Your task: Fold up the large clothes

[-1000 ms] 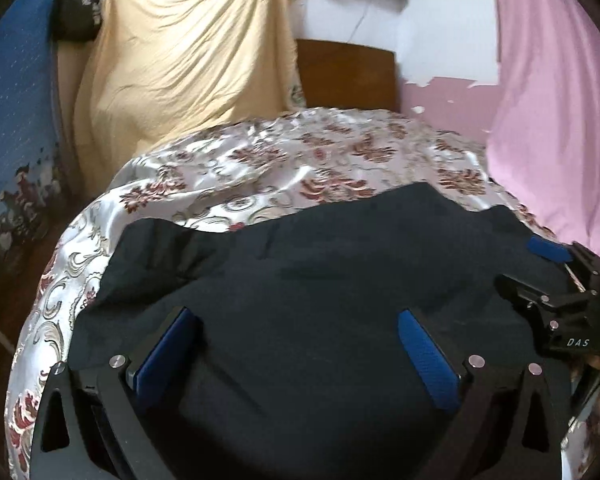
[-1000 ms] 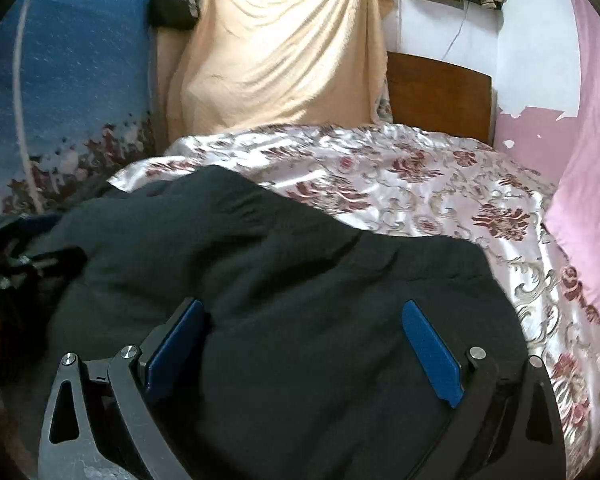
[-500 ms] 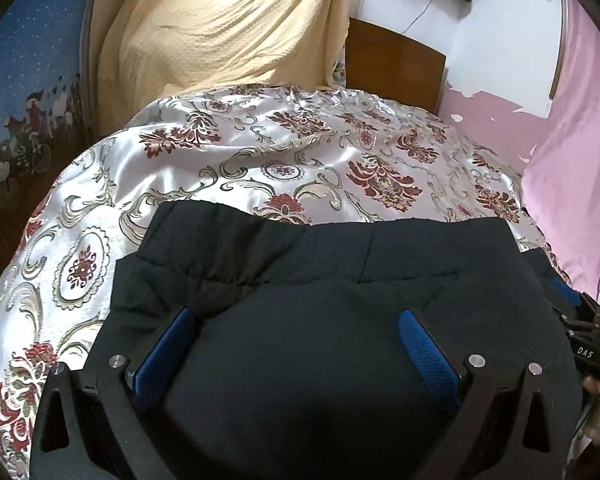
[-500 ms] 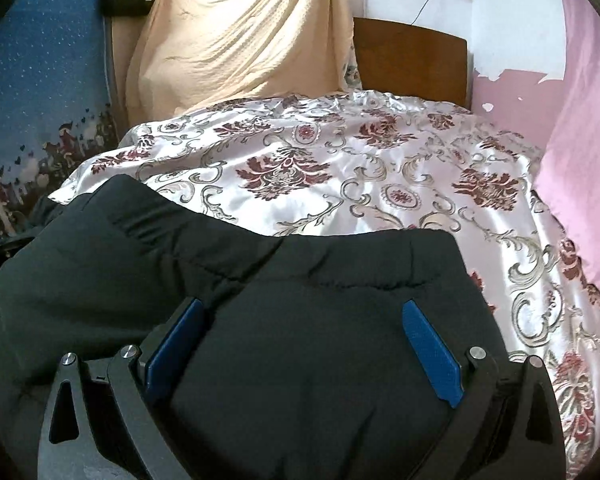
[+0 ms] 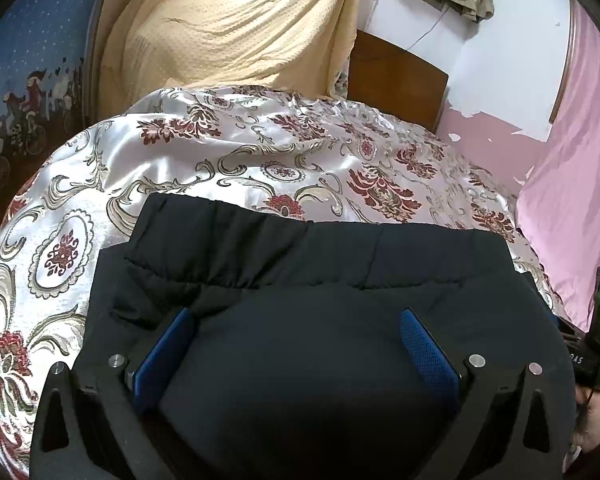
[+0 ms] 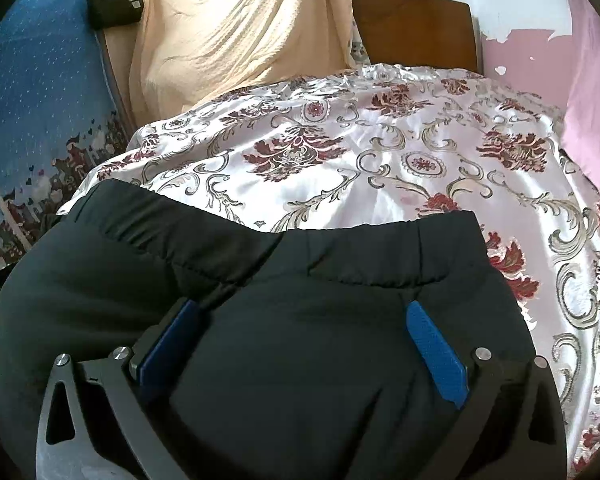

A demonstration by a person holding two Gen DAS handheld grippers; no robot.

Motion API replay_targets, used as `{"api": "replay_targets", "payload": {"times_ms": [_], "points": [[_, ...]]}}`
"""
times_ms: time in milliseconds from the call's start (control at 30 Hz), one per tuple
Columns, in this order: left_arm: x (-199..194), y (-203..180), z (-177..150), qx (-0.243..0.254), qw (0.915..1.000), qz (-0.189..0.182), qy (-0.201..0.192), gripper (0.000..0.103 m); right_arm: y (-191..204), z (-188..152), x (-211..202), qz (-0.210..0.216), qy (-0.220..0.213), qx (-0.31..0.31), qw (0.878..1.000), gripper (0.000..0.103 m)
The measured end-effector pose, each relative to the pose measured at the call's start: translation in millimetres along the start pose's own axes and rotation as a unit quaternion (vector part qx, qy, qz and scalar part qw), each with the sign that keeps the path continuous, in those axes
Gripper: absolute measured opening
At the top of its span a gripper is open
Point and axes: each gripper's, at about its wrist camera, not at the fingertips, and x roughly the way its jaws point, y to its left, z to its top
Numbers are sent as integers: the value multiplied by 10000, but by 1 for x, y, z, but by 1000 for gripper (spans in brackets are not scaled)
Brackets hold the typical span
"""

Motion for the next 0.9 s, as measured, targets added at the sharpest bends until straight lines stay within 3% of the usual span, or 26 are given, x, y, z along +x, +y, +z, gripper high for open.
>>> {"api": "replay_targets", "payload": {"times_ms": [267, 900], "points": [[3, 1, -1, -9, 10000, -5, -34, 103, -6, -2, 6, 168, 10, 141, 9998, 102], [4, 2, -2, -13, 10000, 10, -42, 103, -7, -5, 10, 125, 24, 119, 9998, 102]]}}
